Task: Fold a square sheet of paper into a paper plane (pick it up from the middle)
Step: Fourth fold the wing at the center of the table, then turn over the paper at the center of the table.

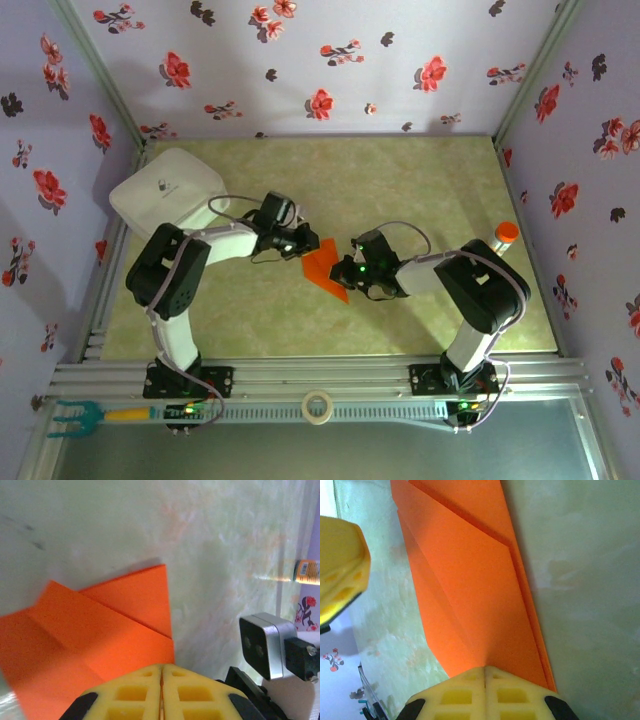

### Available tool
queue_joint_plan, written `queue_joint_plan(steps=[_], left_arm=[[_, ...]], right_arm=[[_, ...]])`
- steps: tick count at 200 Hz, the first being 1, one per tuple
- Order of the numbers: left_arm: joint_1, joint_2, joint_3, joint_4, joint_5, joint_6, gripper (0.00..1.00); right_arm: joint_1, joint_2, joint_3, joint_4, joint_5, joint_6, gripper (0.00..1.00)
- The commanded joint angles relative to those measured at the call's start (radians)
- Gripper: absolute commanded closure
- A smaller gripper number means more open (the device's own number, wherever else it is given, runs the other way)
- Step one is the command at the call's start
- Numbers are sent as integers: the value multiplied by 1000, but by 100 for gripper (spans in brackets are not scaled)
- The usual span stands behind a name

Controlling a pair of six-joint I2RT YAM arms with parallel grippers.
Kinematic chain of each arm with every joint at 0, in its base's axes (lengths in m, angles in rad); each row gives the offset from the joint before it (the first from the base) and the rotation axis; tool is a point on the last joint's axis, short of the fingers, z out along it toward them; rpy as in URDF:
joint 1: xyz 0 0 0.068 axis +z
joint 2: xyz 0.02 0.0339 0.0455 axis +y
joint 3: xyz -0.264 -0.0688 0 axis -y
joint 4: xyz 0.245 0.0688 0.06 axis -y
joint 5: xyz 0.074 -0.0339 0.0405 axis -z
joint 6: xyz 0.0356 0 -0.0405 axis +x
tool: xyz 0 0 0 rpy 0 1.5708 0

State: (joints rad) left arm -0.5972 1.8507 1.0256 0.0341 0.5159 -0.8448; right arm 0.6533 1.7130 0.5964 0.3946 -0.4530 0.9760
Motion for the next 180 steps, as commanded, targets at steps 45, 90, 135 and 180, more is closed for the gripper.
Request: queue_joint_plan(steps=[45,90,135,180], left_arm=[[-9,94,-3,32,-2,-26,91],[-5,131,-1,22,2,-26,92],[2,128,-16,15,-3,-37,92],[4,122,-17,11,-9,-42,93]], right_arm=[[0,29,-44,-178,29,-23,100],[0,9,-32,-131,1,-1,100],[-2,-179,-14,-191,17,27,83],[-1,-453,-110,-472,112,47,56]])
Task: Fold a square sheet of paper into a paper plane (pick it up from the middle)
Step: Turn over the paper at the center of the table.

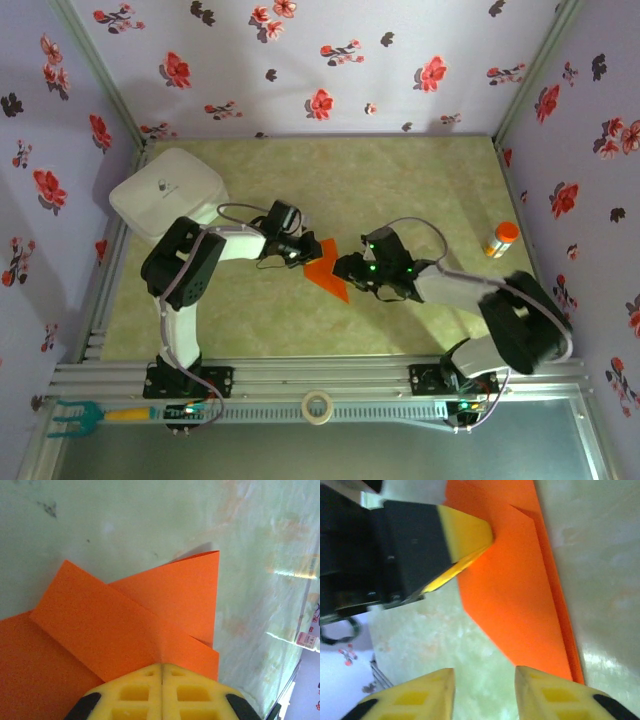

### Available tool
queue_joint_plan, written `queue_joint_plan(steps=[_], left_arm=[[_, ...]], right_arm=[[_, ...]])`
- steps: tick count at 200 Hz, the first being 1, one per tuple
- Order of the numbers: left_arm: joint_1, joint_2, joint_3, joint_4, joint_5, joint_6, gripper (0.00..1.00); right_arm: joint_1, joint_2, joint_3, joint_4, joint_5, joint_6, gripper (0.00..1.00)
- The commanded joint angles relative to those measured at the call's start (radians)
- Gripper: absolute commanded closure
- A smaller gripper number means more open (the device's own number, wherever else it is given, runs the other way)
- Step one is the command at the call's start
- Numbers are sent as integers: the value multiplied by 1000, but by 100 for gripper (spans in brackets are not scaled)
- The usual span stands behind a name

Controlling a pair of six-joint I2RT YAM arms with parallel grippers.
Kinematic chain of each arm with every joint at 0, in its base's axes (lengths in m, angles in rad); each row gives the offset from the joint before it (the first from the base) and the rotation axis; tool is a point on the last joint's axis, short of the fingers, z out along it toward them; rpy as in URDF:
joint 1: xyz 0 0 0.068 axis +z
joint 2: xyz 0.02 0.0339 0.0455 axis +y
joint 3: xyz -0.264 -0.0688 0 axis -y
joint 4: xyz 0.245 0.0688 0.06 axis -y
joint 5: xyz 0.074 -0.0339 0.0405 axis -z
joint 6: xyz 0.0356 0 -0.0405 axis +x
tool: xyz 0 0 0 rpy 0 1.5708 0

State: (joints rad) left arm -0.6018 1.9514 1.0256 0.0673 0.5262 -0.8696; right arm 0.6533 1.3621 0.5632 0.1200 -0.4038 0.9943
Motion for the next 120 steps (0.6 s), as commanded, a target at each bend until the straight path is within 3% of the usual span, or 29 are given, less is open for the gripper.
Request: queue_joint_plan(steps=[1,40,120], left_arm=[[8,21,-17,-22,-19,-19,93],[8,18,-32,0,-20,-37,93],[8,13,-34,19,-5,-51,93]], right_arm=[[-1,-106,-81,-198,64,32,56],[2,-154,-169,-132,7,109,58],[17,22,-155,96,-65,162,65]])
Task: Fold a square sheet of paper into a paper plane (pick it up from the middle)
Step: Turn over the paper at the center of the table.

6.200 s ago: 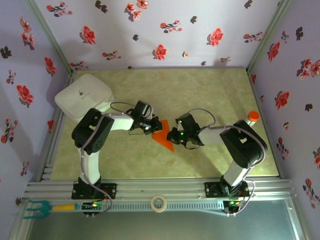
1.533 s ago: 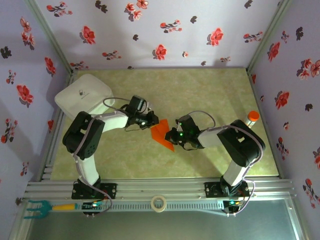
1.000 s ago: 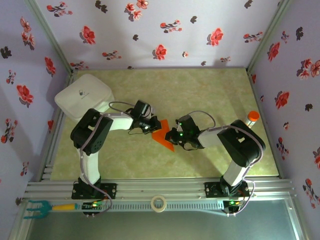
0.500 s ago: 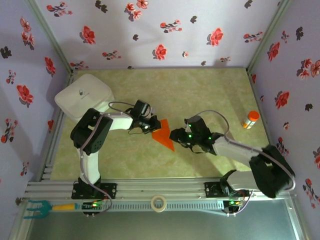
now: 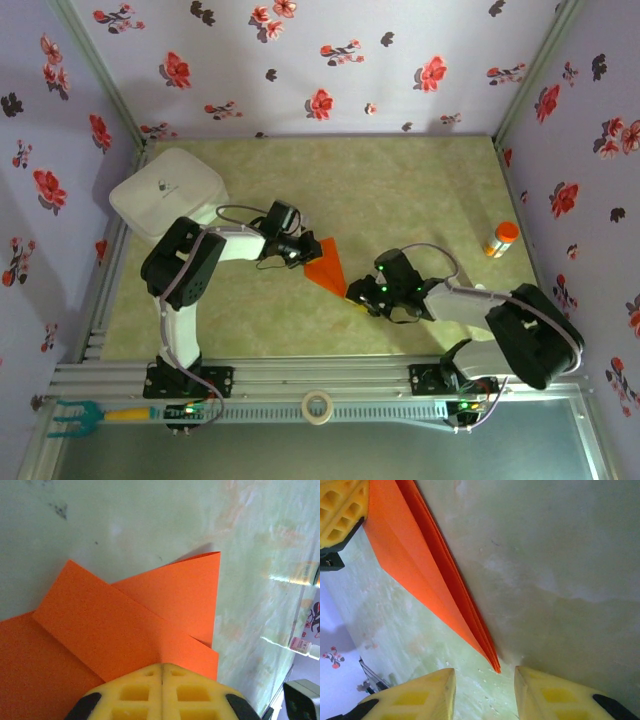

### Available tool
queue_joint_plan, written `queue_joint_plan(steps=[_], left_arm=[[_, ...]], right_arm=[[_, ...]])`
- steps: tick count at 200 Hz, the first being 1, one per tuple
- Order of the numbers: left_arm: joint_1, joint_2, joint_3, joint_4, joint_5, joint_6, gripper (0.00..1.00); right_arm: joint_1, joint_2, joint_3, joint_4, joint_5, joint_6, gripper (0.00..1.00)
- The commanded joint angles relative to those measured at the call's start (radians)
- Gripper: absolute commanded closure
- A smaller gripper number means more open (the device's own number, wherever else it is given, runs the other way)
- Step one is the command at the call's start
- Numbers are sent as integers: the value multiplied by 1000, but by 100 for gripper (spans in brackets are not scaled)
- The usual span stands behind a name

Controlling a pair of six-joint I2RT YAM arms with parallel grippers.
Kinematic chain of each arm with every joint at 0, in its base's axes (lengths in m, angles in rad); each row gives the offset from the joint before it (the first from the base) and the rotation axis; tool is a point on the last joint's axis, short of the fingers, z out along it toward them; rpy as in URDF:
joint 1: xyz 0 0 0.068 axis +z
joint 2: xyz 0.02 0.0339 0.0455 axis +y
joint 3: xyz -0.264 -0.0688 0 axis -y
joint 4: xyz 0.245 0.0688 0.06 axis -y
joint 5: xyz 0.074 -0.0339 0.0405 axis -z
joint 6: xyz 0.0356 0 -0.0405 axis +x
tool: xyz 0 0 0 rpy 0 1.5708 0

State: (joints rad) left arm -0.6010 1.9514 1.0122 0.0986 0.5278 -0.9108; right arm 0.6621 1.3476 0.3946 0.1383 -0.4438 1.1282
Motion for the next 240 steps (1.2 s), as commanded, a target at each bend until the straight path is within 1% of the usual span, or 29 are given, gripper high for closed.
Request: queue_joint_plan(steps=[1,44,70,131,158,187,215,240], left_arm=[[7,13,-21,-12,-6,-10,93],[7,13,-24,-5,-1,-14,93],[7,12,-24,1,3,-16,93],[7,-4,-26,3,5,-18,93],[7,-11,-29,9,8,-21,92],[7,-29,-35,13,10,-22,92],[4,-60,-43,15,11,-20,84],[-6,-100,-43,15,2,-8,70]], right_arm=[[8,38,14,78,-25,28,65],[7,43,14,115,6,32,68],[3,39,10,160,21,39,68],[-2,88,6,252,17,42,67],[-6,99,11,268,22,19,71],[-12,114,16,271,13,1,82],[-12,101,8,287,5,-15,94],[-12,57,11,248,12,-56,98]])
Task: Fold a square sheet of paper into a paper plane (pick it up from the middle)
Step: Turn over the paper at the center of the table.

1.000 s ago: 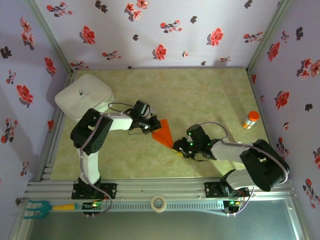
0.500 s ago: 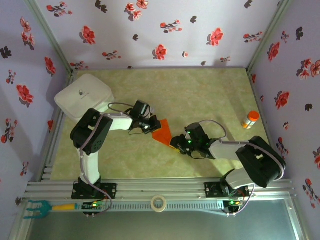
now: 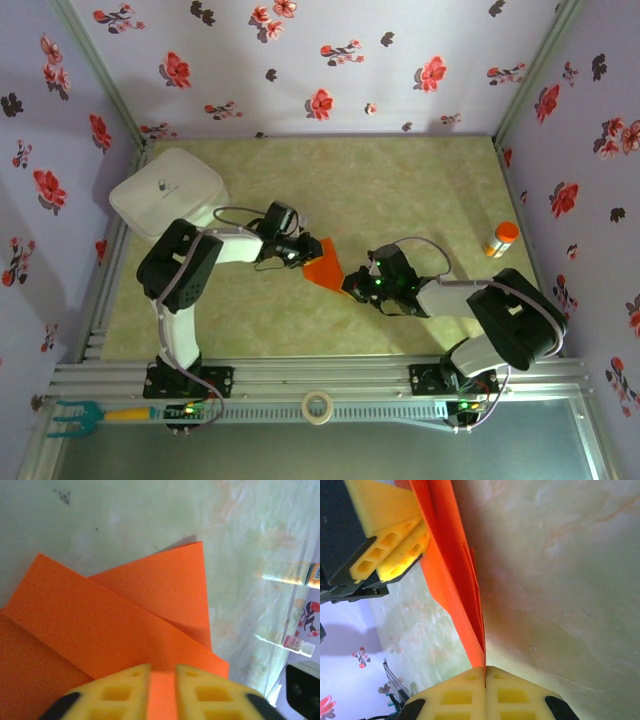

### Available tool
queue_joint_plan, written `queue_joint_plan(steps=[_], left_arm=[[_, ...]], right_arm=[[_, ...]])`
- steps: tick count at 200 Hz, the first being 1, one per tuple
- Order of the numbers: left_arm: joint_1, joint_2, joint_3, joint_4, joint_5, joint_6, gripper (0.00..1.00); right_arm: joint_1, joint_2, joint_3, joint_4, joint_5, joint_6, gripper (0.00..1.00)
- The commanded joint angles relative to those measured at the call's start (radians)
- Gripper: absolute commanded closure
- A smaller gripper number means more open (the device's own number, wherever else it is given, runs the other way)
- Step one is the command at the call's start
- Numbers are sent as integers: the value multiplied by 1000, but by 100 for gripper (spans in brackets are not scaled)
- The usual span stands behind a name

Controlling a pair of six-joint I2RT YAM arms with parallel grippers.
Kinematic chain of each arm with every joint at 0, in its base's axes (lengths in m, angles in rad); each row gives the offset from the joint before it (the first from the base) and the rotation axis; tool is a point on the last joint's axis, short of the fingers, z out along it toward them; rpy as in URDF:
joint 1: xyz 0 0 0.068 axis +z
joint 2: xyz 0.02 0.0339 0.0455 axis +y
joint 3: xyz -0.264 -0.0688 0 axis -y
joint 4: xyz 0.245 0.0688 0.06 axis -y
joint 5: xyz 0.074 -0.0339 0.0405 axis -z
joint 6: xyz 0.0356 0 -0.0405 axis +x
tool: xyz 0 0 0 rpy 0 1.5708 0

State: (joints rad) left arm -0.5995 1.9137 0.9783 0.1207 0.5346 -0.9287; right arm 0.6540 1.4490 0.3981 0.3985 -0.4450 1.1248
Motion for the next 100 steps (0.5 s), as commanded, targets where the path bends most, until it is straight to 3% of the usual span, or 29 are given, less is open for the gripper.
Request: queue_joint_plan(steps=[1,24,90,100], left_arm=[[-8,-64,-9,-7,-5,12,69],[-29,-132,-5,-12,-44,67,57],[-11,-424,-2,-214,-235,245,41],[6,-477,-15,-232,-252,249,32]], right_arm=[[-4,-46,8,-17,14,-57,98],[-4,-110,45,-159,53,-136,99],[-4,-286,190,-539,219,-352,100],[-2,-297,216,-583,238,-377,100]])
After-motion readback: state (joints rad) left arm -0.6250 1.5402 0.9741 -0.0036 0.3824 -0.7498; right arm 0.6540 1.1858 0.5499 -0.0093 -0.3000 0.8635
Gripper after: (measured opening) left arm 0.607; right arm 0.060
